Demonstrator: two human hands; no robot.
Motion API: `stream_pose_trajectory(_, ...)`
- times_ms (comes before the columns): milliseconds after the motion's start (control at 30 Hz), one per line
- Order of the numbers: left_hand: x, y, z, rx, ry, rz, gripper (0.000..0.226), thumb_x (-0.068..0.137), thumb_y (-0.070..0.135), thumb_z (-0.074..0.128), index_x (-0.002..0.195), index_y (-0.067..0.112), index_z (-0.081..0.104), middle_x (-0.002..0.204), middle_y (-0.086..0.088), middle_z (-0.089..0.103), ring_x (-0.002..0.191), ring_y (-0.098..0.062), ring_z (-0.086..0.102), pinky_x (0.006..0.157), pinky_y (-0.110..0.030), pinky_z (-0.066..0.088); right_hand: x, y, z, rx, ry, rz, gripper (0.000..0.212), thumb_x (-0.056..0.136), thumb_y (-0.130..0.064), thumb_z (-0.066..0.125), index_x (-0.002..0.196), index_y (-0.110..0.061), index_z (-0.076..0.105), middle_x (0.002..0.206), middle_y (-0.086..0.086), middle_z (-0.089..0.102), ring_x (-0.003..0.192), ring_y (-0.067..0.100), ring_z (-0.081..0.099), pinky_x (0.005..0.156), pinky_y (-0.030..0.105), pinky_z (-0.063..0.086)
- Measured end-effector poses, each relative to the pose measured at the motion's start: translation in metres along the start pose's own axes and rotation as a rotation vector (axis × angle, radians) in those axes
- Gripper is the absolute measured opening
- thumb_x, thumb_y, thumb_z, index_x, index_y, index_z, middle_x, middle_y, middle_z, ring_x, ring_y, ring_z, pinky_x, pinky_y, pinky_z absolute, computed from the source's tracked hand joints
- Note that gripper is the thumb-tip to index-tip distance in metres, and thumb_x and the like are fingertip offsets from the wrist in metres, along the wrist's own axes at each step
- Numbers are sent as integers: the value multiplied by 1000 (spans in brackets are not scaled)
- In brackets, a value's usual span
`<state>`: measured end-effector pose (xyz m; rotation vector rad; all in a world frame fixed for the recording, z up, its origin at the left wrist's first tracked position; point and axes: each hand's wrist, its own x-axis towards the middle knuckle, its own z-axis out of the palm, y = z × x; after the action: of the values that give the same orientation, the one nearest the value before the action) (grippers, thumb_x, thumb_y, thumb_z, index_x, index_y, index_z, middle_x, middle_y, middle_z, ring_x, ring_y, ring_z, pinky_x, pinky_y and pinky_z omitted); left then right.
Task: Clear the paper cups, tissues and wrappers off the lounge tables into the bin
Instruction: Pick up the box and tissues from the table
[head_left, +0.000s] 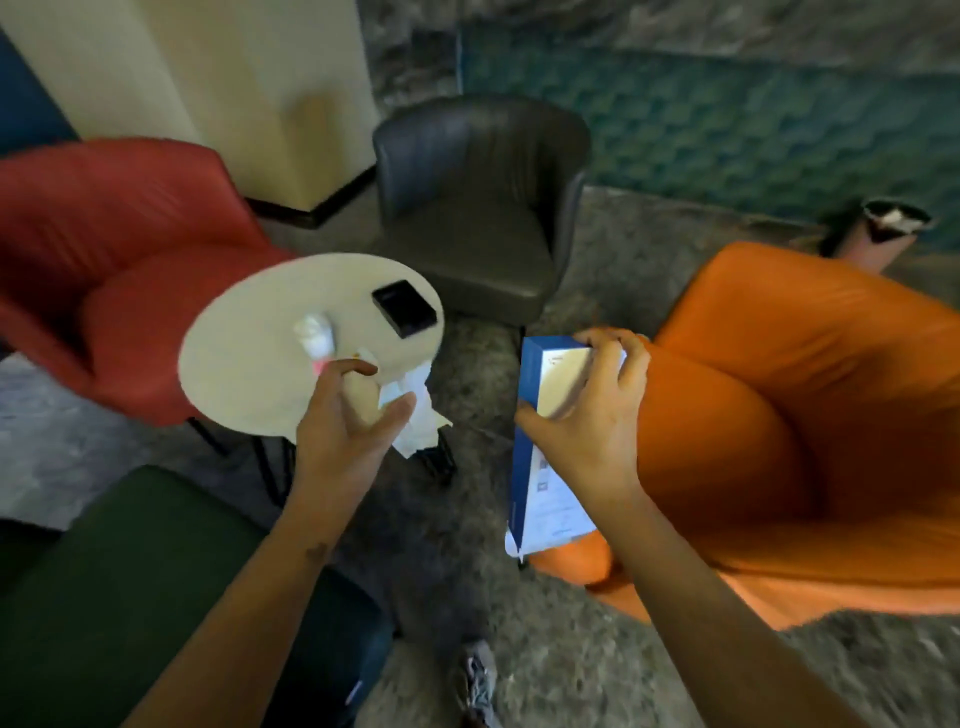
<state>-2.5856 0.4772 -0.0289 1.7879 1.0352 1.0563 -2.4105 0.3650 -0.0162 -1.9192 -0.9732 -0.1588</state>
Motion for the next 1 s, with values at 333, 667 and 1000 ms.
stream_pose_trajectory(333, 158, -58, -67, 86, 298, -167, 36, 76, 30, 76, 100, 25, 50, 101, 7, 52, 96, -16, 48, 73, -32, 38, 149, -39, 142, 13, -158, -74, 74, 55, -21, 84, 117, -10, 47, 129, 9, 37, 115, 27, 38, 91, 33, 34)
stream_pose_trajectory(667, 266, -120, -92, 32, 449, -292, 30, 78, 25, 74, 95, 31, 50, 94, 8, 55, 88, -15, 55, 73, -34, 48, 262, -44, 298, -75, -396, -140, 74, 61, -31, 82, 122, -17, 42, 135, 6, 32, 119, 28, 37, 95, 42, 41)
stream_pose_trajectory(1000, 392, -239, -42, 129, 467, -466, 40, 74, 42, 74, 104, 29, 52, 88, 17, 50, 74, -5, 47, 65, -28, 41, 337, 51, 519, -276, -756, -43, 75, 63, -34, 81, 125, -18, 41, 134, 9, 32, 117, 33, 39, 94, 48, 42)
